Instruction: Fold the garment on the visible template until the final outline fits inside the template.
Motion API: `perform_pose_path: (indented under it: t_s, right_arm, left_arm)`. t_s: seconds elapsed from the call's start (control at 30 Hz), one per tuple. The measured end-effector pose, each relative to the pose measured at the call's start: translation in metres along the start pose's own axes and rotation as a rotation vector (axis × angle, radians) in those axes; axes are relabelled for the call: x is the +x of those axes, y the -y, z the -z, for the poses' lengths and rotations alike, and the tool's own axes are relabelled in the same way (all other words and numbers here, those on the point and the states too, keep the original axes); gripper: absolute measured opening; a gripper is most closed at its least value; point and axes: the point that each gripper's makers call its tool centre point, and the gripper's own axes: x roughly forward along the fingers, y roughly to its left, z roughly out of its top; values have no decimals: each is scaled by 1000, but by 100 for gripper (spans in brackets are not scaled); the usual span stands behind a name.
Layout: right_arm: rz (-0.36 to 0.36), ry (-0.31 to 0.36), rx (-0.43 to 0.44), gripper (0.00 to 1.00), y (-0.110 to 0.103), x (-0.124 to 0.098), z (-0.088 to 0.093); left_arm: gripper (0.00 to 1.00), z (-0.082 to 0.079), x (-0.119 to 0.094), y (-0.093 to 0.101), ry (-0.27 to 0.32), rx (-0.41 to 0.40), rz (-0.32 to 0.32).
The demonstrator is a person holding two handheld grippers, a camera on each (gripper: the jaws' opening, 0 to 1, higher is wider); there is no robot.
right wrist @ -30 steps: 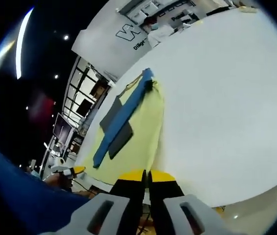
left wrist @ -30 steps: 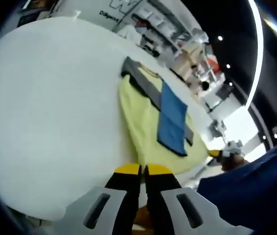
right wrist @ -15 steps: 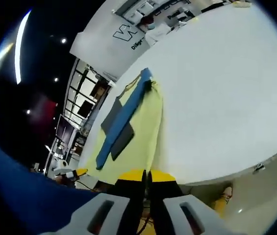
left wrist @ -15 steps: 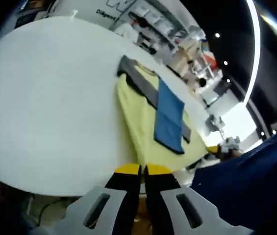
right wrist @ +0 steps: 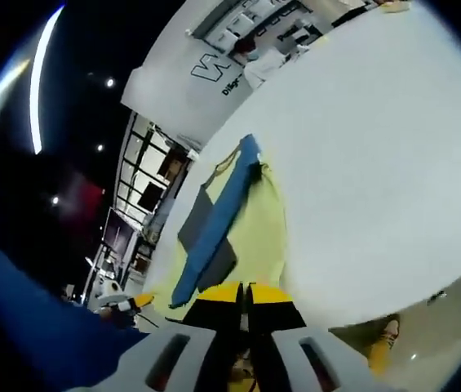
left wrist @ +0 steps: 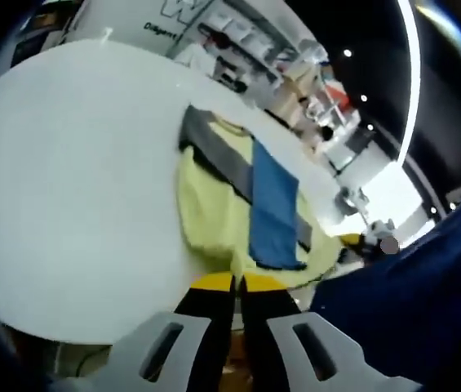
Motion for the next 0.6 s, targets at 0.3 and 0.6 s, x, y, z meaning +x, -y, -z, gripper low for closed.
perform_pose_path:
  t_s: [0.3, 0.6]
  right_arm:
    - [-10, 54, -2, 0, 2, 39, -53]
    - [-14, 70, 9, 0, 3, 77, -98]
  left_arm:
    - [2, -55, 26, -18, 59, 9, -3]
    - [2, -100, 53, -32, 53, 27, 2]
